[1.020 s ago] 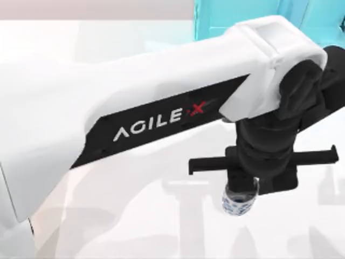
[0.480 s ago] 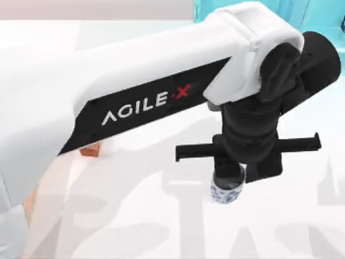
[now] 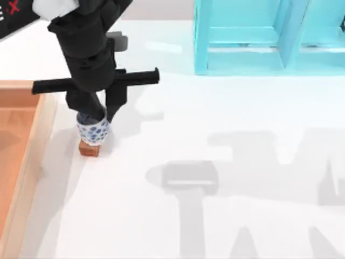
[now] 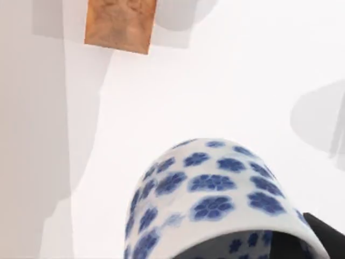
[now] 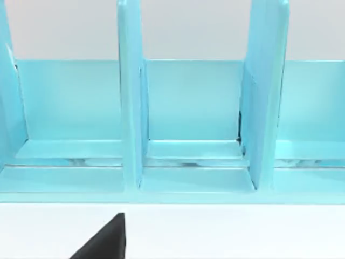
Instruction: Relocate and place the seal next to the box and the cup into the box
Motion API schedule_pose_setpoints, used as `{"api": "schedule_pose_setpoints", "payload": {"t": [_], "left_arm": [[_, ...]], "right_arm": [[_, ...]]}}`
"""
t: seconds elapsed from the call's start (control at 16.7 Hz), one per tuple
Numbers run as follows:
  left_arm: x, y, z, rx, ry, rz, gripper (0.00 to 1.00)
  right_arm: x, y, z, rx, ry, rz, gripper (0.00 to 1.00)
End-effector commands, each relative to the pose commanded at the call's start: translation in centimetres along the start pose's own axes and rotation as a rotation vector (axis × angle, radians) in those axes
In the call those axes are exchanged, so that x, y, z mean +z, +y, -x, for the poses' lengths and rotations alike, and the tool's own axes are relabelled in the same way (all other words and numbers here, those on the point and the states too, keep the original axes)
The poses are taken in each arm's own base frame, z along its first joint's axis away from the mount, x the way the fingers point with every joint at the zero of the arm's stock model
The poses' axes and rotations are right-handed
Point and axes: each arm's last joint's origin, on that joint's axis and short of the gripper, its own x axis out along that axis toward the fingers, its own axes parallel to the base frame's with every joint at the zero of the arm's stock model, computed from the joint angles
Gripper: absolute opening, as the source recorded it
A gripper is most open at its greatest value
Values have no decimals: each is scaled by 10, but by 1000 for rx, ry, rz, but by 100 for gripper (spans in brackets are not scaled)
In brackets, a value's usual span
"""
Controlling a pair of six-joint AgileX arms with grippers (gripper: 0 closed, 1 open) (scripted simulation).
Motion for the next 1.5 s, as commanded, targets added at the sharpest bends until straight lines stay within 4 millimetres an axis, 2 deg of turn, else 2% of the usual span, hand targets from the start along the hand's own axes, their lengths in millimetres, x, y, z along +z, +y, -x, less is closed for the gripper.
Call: {"api": "schedule_pose_setpoints", "payload": {"t": [0.12, 0.3, 0.42, 0.6, 0.78, 0.96, 1.32, 1.5], "left_arm": [[7, 58, 5, -3, 7, -1, 0], [-4, 137, 12, -10, 6, -7, 0], [-22, 179, 15, -14, 1, -13, 0], [-54, 222, 14, -22, 0, -25, 0], [-82, 245, 9, -30, 2, -41, 0], [-98, 252, 6, -31, -9, -54, 0], [-98, 253, 5, -28, -8, -58, 0], [-89, 262, 10, 48, -58, -38, 0]], "right_arm": [[0, 0, 0, 0, 0, 0, 100], [0, 0, 0, 0, 0, 0, 100], [0, 0, 0, 0, 0, 0, 100], [0, 0, 0, 0, 0, 0, 100], [0, 0, 0, 0, 0, 0, 100], [0, 0, 0, 0, 0, 0, 100], [0, 0, 0, 0, 0, 0, 100], [0, 0, 0, 0, 0, 0, 100]]}}
